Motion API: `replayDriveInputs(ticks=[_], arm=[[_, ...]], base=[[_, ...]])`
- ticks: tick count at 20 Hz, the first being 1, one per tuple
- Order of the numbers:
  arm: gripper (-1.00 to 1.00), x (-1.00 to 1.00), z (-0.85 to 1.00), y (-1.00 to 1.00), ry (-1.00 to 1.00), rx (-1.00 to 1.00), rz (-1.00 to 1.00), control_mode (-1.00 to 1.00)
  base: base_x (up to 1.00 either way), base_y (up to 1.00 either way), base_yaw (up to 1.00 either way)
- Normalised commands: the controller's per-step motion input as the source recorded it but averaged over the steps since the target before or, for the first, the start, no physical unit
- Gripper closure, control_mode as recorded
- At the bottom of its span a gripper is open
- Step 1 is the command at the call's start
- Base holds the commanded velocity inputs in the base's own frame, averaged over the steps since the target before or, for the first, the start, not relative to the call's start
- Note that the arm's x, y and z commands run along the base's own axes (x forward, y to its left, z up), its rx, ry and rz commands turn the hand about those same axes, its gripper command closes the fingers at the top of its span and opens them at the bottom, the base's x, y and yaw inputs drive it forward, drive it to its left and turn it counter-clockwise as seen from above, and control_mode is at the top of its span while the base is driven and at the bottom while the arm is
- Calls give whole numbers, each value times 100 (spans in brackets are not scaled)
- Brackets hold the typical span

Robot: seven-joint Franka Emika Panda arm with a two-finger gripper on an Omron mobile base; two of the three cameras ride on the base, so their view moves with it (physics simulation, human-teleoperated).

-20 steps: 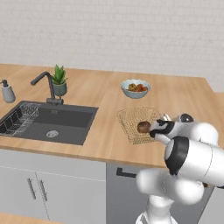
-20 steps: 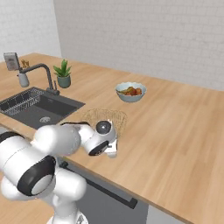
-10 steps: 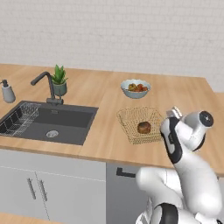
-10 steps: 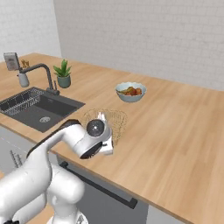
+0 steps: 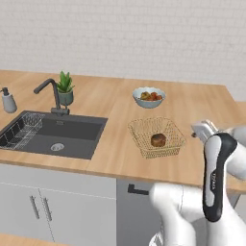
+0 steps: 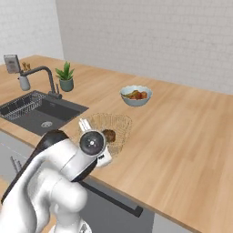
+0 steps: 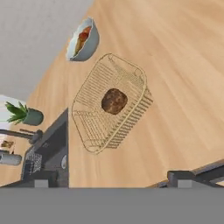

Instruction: Open the cabinet, pick up the bread from the cabinet and place it in the basket. Then move the basket to the dining counter.

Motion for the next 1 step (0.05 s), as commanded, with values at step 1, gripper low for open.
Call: replayDriveInputs(ticks=[1], arm=[[-100, -92, 100, 47, 0, 0, 34, -100]], base=[[0, 0, 0]])
